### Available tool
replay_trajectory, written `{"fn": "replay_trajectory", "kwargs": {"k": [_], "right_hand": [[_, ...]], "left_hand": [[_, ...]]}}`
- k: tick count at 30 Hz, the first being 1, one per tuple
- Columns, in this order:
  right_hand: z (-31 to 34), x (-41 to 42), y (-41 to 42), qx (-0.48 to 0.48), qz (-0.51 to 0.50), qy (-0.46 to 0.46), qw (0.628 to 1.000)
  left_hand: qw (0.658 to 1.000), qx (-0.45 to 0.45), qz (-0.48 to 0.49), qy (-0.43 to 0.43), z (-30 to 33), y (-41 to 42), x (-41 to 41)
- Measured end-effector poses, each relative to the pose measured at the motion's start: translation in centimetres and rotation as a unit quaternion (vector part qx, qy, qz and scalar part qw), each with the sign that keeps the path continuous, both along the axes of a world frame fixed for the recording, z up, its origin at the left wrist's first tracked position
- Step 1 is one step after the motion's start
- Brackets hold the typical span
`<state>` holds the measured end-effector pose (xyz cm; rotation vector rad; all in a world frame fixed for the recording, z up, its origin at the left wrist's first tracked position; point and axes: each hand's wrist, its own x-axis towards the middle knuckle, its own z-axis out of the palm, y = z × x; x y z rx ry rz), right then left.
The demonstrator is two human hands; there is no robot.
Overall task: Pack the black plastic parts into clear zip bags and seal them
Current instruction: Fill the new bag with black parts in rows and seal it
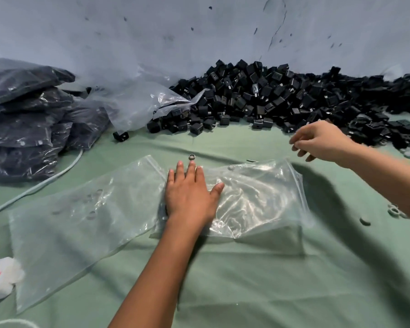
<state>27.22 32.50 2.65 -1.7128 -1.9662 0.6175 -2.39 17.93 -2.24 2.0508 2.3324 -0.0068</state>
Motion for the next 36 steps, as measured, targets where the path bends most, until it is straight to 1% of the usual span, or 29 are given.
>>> {"fn": "replay_trajectory", "kwargs": {"k": [2, 3, 4, 6, 8, 9, 10, 13, 16, 17, 19, 21, 22, 24, 25, 26, 28, 31, 34, 36], "right_hand": [[-0.6, -1.3, 2.6, 0.054, 0.015, -0.123, 0.991], [-1.0, -1.8, 4.0, 0.072, 0.022, -0.193, 0.978], [-1.5, -2.1, 5.4, 0.070, 0.021, -0.245, 0.967], [-2.6, -2.3, 7.8, 0.025, 0.011, -0.286, 0.958], [-3.8, -2.3, 8.9, 0.006, 0.000, -0.301, 0.954], [-4.4, -2.2, 9.1, 0.018, -0.008, -0.299, 0.954], [-4.7, -2.3, 8.9, 0.039, -0.016, -0.286, 0.957], [-4.4, -2.3, 7.2, 0.056, -0.024, -0.192, 0.979], [-2.9, -1.4, 4.0, 0.037, -0.025, -0.131, 0.990], [-2.4, -0.9, 2.7, 0.020, -0.039, -0.097, 0.994], [-1.5, 0.2, -0.1, -0.024, -0.049, 0.006, 0.998], [-0.7, 1.2, -3.0, -0.090, -0.022, 0.108, 0.990], [-0.3, 1.7, -4.3, -0.133, 0.007, 0.154, 0.979], [0.3, 2.2, -6.7, -0.215, 0.084, 0.229, 0.946], [0.4, 2.2, -7.6, -0.247, 0.120, 0.247, 0.929], [0.4, 2.0, -8.5, -0.272, 0.150, 0.246, 0.918], [0.2, 1.0, -9.7, -0.282, 0.194, 0.198, 0.919], [0.3, -0.8, -10.4, -0.214, 0.223, 0.127, 0.942], [0.8, -1.6, -10.7, -0.148, 0.209, 0.076, 0.964], [0.4, -2.8, -10.8, -0.100, 0.203, 0.060, 0.972]], "left_hand": [[0.999, 0.007, 0.010, -0.044, 0.5, 0.1, 0.2], [0.997, 0.017, 0.016, -0.069, 0.9, 0.0, 0.4], [0.996, 0.034, 0.019, -0.086, 1.3, 0.1, 1.0], [0.989, 0.085, -0.007, -0.121, 2.1, 0.1, 2.9], [0.971, 0.134, -0.081, -0.183, 3.1, 0.1, 5.4], [0.957, 0.154, -0.128, -0.210, 3.5, 0.3, 6.7], [0.945, 0.168, -0.174, -0.219, 3.8, 0.6, 7.9], [0.926, 0.166, -0.284, -0.186, 4.5, 1.7, 10.6], [0.929, 0.130, -0.312, -0.152, 4.6, 2.6, 11.3], [0.928, 0.128, -0.316, -0.148, 4.5, 2.8, 11.2], [0.926, 0.143, -0.311, -0.158, 4.6, 3.1, 10.6], [0.924, 0.162, -0.300, -0.173, 4.7, 3.1, 10.1], [0.925, 0.166, -0.291, -0.178, 4.9, 3.1, 9.8], [0.931, 0.161, -0.274, -0.179, 5.1, 3.1, 9.4], [0.934, 0.155, -0.267, -0.181, 5.2, 3.0, 9.2], [0.935, 0.149, -0.260, -0.188, 5.4, 2.8, 9.2], [0.935, 0.142, -0.250, -0.209, 5.6, 2.3, 9.2], [0.934, 0.145, -0.240, -0.219, 6.0, 1.6, 9.3], [0.933, 0.159, -0.236, -0.221, 6.7, 1.3, 9.2], [0.931, 0.170, -0.236, -0.221, 7.4, 1.1, 9.2]]}}
